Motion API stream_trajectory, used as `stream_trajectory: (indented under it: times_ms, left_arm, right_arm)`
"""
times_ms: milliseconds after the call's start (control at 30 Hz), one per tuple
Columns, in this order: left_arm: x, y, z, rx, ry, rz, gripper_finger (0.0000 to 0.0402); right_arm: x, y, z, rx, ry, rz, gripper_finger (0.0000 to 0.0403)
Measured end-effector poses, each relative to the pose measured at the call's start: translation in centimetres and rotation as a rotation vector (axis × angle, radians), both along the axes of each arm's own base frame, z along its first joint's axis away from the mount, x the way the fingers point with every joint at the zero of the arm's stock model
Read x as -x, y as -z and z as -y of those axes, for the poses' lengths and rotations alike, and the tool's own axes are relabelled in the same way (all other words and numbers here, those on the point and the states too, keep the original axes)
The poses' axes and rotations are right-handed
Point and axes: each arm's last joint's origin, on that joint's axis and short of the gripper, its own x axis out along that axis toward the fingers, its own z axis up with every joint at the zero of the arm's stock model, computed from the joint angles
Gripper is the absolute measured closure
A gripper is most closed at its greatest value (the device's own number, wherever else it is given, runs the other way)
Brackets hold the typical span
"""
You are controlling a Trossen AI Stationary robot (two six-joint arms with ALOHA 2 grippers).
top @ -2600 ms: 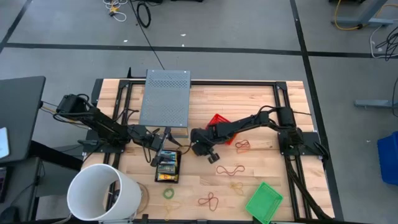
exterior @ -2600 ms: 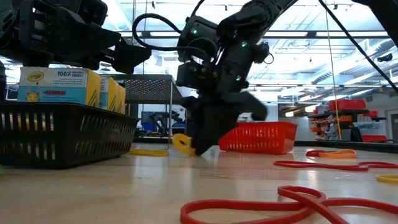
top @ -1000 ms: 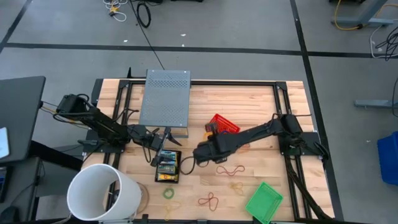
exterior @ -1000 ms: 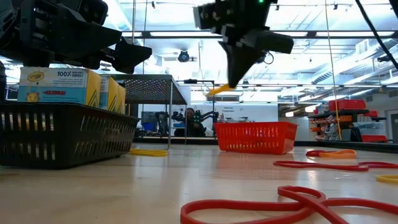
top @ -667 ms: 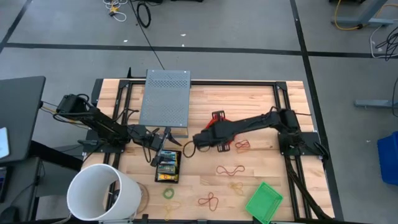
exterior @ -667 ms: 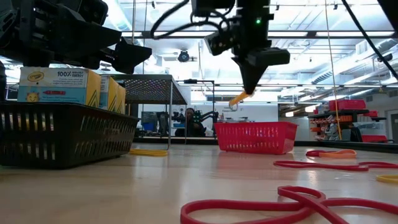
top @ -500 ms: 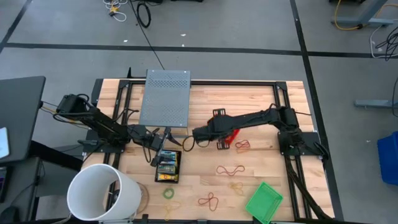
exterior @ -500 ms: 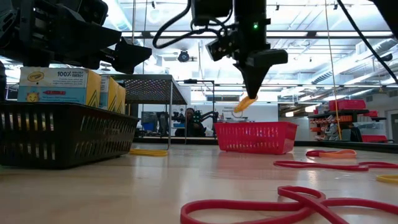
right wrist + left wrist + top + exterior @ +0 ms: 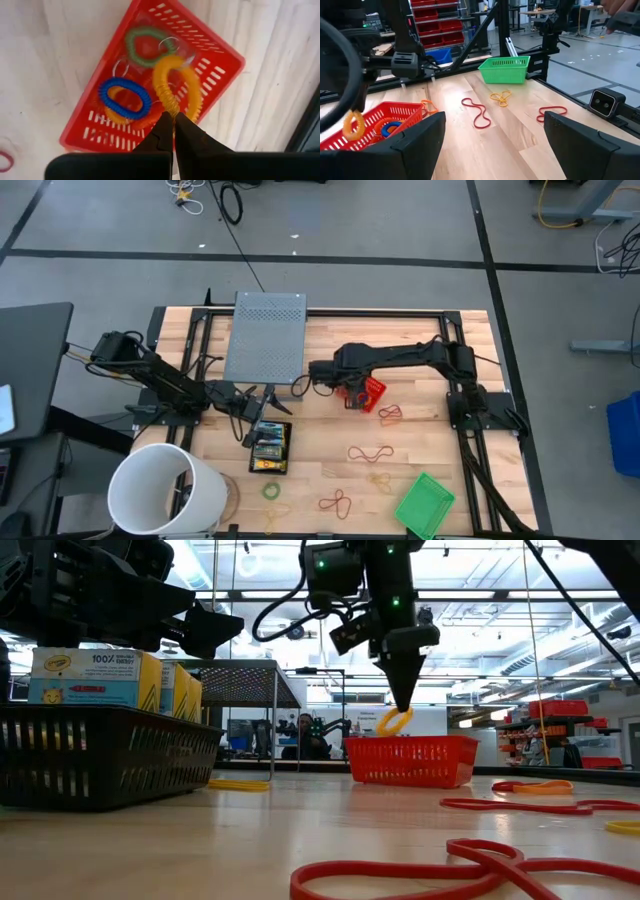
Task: Pick & Place Office Desk Supplies
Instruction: Put the yellow spring keychain into the red basket, then adjust the crayon boxes in the black basket
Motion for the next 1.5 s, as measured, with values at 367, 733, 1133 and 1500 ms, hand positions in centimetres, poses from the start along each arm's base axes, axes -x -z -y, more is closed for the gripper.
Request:
stream_trajectory:
  times_ms: [367, 733, 1133, 1500]
  left_arm:
    - [0.0, 0.0, 0.0, 0.0, 0.0, -0.001, 0.0063]
    - [0.0, 0.2, 0.0, -0.004, 0.0, -0.018, 0.0063]
    - [0.0, 0.2, 0.0, -0.007, -0.003, -0.024, 0.0063]
    - [0.0, 0.2, 0.0, 0.006, -0.002, -0.028, 0.0063]
  right_arm:
    - [-0.1, 0.1, 0.8, -0.109, 0.031, 0.021, 0.0331]
    - [-2.9, -0.7, 0.8, -0.151, -0.046, 0.347, 0.0206]
    - [-2.9, -15.2, -2.3, -0.293, -0.49, 1.29, 0.0221]
    - [-2.8, -17.2, -8.7, -0.458, -0.894, 1.48, 0.0243]
